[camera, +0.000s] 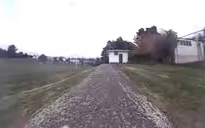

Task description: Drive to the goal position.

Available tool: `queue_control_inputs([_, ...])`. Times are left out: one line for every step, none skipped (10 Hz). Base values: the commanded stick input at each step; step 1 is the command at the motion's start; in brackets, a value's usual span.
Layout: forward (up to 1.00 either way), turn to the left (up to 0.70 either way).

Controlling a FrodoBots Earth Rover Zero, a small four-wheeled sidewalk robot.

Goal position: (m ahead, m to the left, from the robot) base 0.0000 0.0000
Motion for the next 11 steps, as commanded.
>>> queue_control_inputs([0.60, 0.00])
queue_control_inputs([0.60, 0.00])
queue_control_inputs([0.60, 0.00])
queue_control_inputs([0.60, 0.00])
queue_control_inputs([0.60, 0.00])
queue_control_inputs([0.60, 0.00])
queue_control_inputs([0.60, 0.00])
queue_control_inputs([0.60, 0.00])
queue_control_inputs([0.60, 0.00])
queue_control_inputs([0.60, 0.00])
queue_control_inputs([0.60, 0.00])
